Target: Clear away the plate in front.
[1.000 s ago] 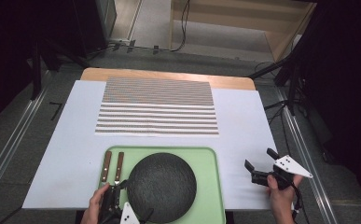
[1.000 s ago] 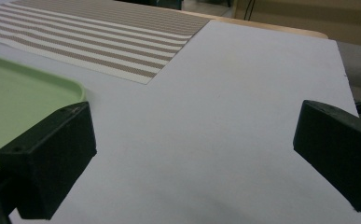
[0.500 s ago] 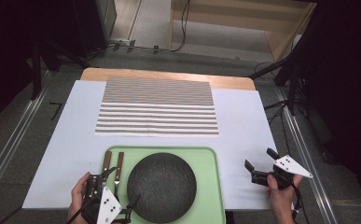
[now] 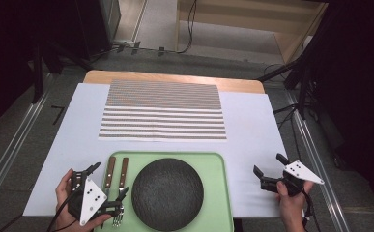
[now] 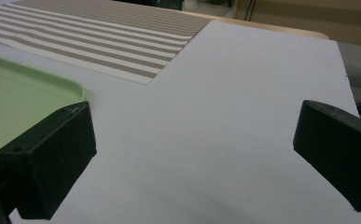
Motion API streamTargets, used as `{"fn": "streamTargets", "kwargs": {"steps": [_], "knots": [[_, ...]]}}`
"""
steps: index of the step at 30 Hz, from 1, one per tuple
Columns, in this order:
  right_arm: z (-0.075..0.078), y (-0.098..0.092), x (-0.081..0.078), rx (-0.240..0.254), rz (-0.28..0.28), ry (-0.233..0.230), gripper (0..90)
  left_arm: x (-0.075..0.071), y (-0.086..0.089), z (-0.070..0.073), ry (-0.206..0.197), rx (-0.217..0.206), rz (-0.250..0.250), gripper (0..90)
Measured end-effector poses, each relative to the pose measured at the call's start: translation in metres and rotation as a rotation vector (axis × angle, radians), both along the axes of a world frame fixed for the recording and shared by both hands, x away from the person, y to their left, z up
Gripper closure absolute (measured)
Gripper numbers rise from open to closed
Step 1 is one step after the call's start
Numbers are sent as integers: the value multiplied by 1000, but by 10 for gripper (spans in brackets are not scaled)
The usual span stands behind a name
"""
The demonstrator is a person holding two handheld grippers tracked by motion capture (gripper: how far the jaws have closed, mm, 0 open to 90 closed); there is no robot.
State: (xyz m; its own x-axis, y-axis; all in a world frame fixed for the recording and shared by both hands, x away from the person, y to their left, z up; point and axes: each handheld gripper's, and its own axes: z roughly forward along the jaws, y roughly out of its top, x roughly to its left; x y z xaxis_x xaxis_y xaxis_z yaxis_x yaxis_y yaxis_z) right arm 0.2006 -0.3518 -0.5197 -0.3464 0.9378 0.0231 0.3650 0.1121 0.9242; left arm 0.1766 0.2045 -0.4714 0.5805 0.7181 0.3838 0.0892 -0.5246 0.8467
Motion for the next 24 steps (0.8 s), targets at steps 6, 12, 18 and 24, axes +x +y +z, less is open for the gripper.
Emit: {"fn": "streamTargets", "kwargs": {"steps": [6,12,18,24], "knots": [[0,0,0,-2,0,1,0,11,18,-1,19,-52,50,0],[0,0,0,-2,0,2,0,20,34,-1,38,-93,86,0],[0,1,0,-1,-1,3,0,31,47,-2,70,-143,114,0],[0,1,0,-2,0,4,0,42,60,-5,98,-166,134,0]]}}
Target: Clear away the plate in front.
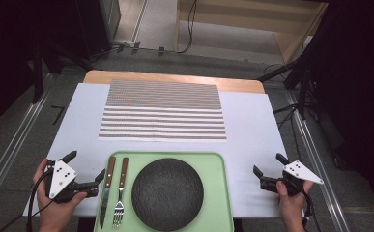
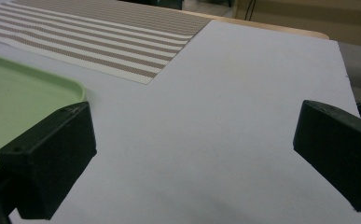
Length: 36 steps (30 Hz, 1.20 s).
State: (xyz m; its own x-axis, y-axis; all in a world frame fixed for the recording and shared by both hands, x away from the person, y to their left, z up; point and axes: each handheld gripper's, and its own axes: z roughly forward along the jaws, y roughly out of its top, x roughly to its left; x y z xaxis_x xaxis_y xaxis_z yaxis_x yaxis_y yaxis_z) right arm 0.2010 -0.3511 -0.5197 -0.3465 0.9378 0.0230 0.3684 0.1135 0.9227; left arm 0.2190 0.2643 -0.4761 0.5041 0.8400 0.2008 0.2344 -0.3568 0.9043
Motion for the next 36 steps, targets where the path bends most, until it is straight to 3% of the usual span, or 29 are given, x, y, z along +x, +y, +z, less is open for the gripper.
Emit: {"fn": "streamTargets", "kwargs": {"steps": [15,23,36], "knots": [[0,0,0,-2,0,-1,0,20,30,-6,78,-96,46,0],[0,0,0,0,-2,2,0,28,40,-12,110,-117,63,0],[0,0,0,2,0,1,0,24,48,-16,117,-202,38,0]]}}
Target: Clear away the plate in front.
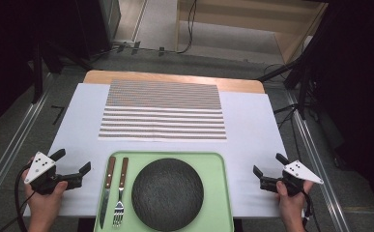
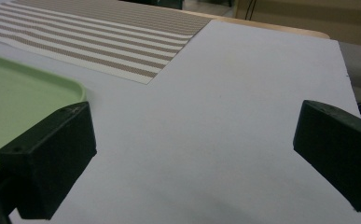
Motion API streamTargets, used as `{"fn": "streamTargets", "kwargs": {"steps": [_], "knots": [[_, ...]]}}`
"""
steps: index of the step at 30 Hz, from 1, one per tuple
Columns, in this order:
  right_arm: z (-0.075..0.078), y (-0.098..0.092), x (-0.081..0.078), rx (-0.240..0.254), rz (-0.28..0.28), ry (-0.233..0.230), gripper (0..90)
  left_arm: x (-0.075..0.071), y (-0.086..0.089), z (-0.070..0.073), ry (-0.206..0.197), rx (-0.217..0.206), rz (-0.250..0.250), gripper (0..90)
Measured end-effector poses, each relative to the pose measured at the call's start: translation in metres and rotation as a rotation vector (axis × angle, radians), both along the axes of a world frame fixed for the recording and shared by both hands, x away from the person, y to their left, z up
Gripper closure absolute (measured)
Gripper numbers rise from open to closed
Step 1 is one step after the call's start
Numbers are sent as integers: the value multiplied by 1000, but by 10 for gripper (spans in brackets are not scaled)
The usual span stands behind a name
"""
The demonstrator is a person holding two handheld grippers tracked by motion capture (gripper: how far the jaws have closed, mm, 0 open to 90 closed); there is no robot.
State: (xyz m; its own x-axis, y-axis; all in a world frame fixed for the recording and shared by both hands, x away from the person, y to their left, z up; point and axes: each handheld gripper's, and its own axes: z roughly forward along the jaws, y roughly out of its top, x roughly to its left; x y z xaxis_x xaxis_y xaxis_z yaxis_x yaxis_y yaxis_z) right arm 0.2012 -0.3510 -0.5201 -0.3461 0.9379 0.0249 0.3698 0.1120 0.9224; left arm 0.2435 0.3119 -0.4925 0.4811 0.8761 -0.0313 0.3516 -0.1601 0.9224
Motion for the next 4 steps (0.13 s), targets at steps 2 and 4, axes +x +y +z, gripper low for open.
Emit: {"fn": "streamTargets", "kwargs": {"steps": [2,4], "knots": [[0,0,0,0,1,1,0,0,-1,0,1,11,-3,0],[0,0,0,1,-2,1,0,0,-2,-1,1,14,-2,0]]}}
